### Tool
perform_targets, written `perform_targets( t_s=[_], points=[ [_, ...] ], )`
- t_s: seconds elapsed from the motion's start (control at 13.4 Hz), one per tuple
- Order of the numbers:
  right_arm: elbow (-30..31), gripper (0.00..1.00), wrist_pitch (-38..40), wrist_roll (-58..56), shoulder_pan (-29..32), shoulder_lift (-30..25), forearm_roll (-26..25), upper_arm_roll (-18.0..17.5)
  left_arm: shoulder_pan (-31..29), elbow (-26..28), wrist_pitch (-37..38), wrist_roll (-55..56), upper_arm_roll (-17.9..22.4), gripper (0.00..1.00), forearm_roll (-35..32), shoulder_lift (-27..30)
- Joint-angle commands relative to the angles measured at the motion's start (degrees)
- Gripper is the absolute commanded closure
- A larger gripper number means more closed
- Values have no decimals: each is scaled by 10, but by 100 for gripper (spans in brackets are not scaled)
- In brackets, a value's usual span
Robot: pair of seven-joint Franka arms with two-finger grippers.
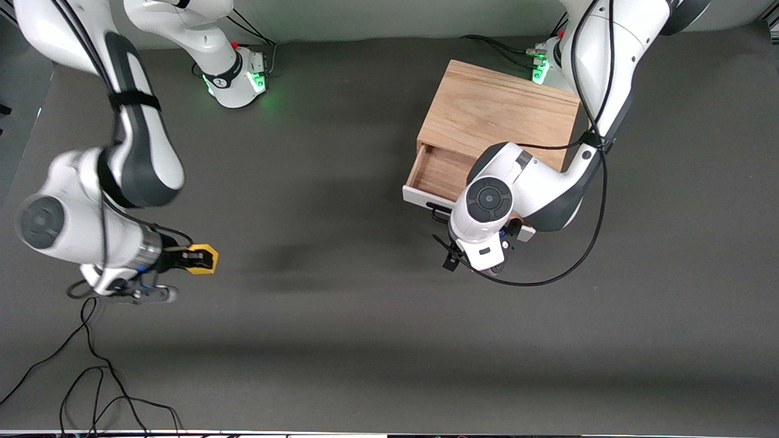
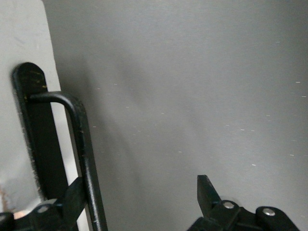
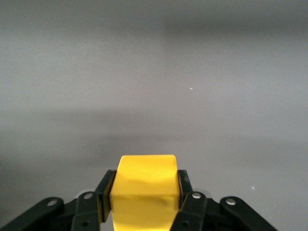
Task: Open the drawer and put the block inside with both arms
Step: 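Pull the drawer open by its handle with the left gripper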
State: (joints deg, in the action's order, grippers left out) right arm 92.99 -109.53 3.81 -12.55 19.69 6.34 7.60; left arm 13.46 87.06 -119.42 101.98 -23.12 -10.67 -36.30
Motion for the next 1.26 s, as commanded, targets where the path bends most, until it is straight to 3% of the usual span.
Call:
perform_targets(
  t_s=[0.0, 0.37, 0.67, 0.97, 1.19],
  points=[
    [8, 100, 37, -8, 0, -50, -5, 0, 11, -34, -32, 7, 10, 0, -15, -18],
    [4, 100, 36, -1, -5, -55, -5, -1, 3, -43, -14, -5, 13, 0, -43, 3],
    [-5, 100, 36, 17, -8, -50, -5, -6, -42, -52, 100, -98, 8, 0, -21, 75],
    [-53, 100, 41, 93, -38, -29, -5, -6, -133, -51, 248, -352, 9, 0, 60, 168],
    [-113, 100, 61, 180, -85, 6, -5, -6, -199, -50, 337, -546, 9, 0, 77, 211]
  ],
)
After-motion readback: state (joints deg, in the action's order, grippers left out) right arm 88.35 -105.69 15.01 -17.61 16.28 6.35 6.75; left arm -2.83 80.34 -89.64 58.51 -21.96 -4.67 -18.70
